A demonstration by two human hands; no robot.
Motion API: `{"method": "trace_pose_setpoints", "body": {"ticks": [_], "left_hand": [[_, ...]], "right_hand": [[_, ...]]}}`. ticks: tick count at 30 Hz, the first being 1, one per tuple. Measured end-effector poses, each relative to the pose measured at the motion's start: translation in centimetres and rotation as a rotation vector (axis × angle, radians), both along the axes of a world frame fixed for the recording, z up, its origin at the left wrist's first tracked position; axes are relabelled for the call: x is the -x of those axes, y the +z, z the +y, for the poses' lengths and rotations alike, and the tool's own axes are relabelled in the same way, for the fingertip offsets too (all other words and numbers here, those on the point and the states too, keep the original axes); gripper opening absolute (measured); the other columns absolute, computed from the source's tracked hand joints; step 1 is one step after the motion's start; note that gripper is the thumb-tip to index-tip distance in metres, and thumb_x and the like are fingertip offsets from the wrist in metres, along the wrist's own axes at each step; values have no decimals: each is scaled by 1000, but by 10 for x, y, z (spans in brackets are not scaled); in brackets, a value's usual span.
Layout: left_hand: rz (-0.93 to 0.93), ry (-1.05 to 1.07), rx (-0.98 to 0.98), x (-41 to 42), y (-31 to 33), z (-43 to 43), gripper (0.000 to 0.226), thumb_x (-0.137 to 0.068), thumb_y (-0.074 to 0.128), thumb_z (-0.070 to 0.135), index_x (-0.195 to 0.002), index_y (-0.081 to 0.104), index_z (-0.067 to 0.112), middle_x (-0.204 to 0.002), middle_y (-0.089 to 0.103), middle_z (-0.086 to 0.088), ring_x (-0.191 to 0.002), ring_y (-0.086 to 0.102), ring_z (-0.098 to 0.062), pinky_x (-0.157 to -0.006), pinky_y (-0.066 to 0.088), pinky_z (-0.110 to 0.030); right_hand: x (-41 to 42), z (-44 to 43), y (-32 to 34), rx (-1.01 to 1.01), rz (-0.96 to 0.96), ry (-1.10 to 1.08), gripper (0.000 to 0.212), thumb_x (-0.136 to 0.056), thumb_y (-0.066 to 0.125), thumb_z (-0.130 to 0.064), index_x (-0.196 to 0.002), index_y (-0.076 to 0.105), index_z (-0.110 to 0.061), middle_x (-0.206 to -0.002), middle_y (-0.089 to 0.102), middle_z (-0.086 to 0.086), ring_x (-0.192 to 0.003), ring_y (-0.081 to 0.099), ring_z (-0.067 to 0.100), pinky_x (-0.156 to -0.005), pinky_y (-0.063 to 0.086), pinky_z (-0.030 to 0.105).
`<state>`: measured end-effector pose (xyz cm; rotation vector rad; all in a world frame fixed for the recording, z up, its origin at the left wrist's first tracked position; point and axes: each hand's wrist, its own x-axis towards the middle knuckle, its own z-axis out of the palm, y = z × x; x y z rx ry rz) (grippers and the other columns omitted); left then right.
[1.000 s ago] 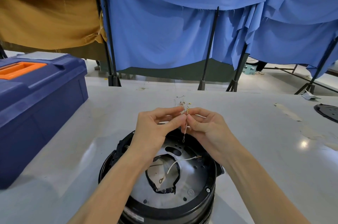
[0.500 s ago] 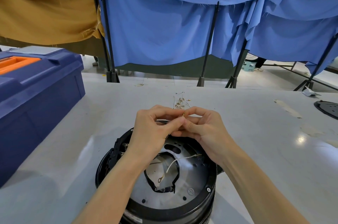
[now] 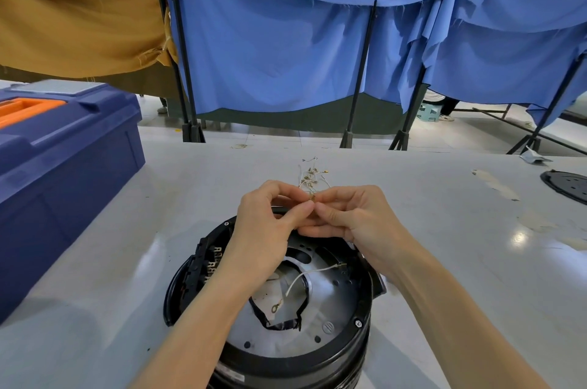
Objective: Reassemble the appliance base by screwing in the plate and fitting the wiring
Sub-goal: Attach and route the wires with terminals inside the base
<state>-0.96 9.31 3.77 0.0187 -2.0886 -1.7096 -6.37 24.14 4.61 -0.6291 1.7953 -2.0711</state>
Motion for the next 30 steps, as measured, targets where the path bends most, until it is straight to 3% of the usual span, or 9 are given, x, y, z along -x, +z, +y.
{"method": "trace_pose_setpoints", "body": {"ticks": [2, 5, 8, 10, 12, 14, 18, 22, 30], "left_hand": [[20, 38, 51, -1, 0, 1, 13, -85, 72, 12, -82, 67, 24, -78, 70, 10, -81, 67, -8, -76, 55, -29], [26, 61, 188, -5, 5, 2, 16, -86, 70, 9, -81, 64, 23, -72, 67, 7, -68, 62, -4, -67, 49, -16], [-105, -87, 322, -13, 11, 9, 17, -83, 72, 5, -76, 66, 20, -67, 66, 1, -56, 60, -7, -55, 45, -10], [-192, -190, 466, -22, 12, 16, 14, -80, 75, 8, -74, 70, 20, -60, 64, 5, -55, 60, -10, -57, 47, -15], [-243, -202, 631, -30, 11, 23, 8, -81, 75, 14, -81, 73, 22, -58, 58, 10, -60, 57, -7, -66, 49, -21], [-288, -160, 774, -37, 10, 31, 10, -85, 70, 17, -92, 73, 24, -72, 58, 8, -73, 60, -12, -78, 52, -30], [-315, -144, 970, -48, 7, 43, 14, -91, 60, 14, -99, 64, 25, -84, 54, 9, -90, 56, -16, -78, 46, -29], [-382, -160, 1013, -45, 2, 42, 9, -96, 55, 20, -103, 61, 23, -112, 59, 1, -105, 54, -21, -83, 44, -32], [-331, -123, 844, -29, -12, 33, 4, -92, 63, 24, -91, 67, 24, -96, 67, 3, -96, 59, -19, -84, 50, -40]], "right_hand": [[1, 5, 5, -46, 55, 6, 14, -92, 57, 4, -99, 68, 10, -89, 73, 26, -85, 73, 37, -74, 61, 33], [2, 13, 12, -101, 174, -15, 15, -91, 62, -3, -97, 70, 8, -84, 74, 22, -79, 74, 33, -73, 60, 30], [6, 19, 11, -207, 315, -157, 11, -90, 66, -7, -91, 74, 1, -77, 75, 11, -75, 73, 22, -73, 58, 25], [11, 20, 6, -318, 375, -256, 9, -90, 68, -12, -89, 76, -8, -80, 76, 0, -82, 72, 11, -79, 54, 22], [15, 19, -4, -450, 403, -287, 9, -88, 70, -22, -93, 77, -18, -90, 75, -11, -94, 67, 0, -85, 50, 21], [18, 17, -17, -539, 408, -273, 14, -87, 71, -26, -100, 75, -21, -100, 72, -15, -101, 63, -3, -89, 47, 20], [21, 11, -34, -490, 295, -226, 12, -91, 67, -20, -101, 74, -19, -95, 74, -6, -91, 68, 3, -77, 48, 12], [22, 10, -38, -428, 224, -223, 12, -91, 66, -21, -100, 75, -22, -94, 74, -3, -89, 68, 6, -77, 51, 11], [19, 7, -41, -362, 183, -246, 12, -92, 65, -18, -97, 75, -21, -92, 75, 4, -82, 67, 9, -69, 50, 12]]}}
